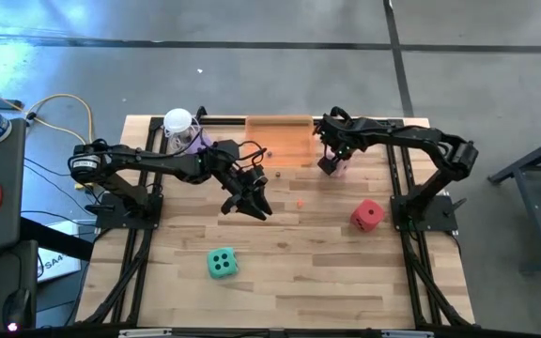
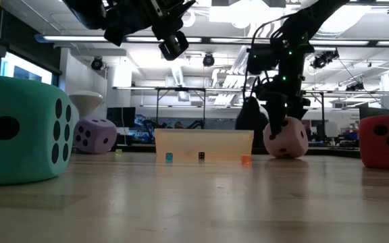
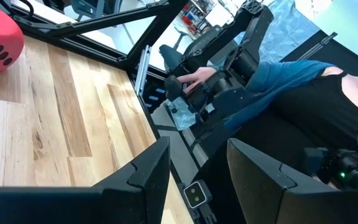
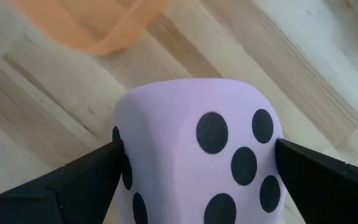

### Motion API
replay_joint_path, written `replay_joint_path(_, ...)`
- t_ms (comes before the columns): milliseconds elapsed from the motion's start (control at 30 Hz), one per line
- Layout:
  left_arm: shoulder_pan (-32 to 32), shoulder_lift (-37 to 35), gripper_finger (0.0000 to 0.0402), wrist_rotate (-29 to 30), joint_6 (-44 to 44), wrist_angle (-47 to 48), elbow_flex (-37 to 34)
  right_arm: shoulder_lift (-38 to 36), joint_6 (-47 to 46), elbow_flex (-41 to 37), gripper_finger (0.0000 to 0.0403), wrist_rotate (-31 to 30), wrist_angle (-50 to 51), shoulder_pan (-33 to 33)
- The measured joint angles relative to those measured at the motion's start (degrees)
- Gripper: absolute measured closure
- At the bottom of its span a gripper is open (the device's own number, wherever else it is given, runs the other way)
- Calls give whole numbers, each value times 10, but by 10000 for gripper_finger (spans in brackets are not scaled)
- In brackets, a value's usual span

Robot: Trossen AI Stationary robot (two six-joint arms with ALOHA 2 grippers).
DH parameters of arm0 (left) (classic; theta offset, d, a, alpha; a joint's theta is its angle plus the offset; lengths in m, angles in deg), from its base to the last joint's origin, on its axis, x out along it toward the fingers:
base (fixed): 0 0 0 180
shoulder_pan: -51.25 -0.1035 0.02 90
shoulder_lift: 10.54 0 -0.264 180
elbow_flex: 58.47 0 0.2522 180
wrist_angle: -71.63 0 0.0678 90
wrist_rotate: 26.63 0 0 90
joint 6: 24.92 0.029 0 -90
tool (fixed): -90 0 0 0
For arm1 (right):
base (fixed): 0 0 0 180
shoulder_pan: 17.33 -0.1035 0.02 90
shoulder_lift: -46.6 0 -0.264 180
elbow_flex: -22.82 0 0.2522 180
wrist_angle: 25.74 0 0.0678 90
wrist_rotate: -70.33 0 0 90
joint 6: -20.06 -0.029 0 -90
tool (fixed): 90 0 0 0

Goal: Pick & Place Dice
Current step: Put the large pink dice into the orange bin

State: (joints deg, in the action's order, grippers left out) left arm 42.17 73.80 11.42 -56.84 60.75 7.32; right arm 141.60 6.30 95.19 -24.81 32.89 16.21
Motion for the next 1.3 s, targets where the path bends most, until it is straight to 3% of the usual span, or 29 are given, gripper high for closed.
replay_joint_path(567,0,0,247,-2,1,0,0,1,-71,0,6,42,-4,18)
replay_joint_path(700,0,0,247,-2,2,0,0,1,-87,0,30,40,-3,18)
replay_joint_path(867,0,0,247,-3,2,0,0,1,-91,0,93,38,-1,18)
replay_joint_path(1300,0,0,247,-3,2,0,0,-22,-72,-5,99,12,17,10)
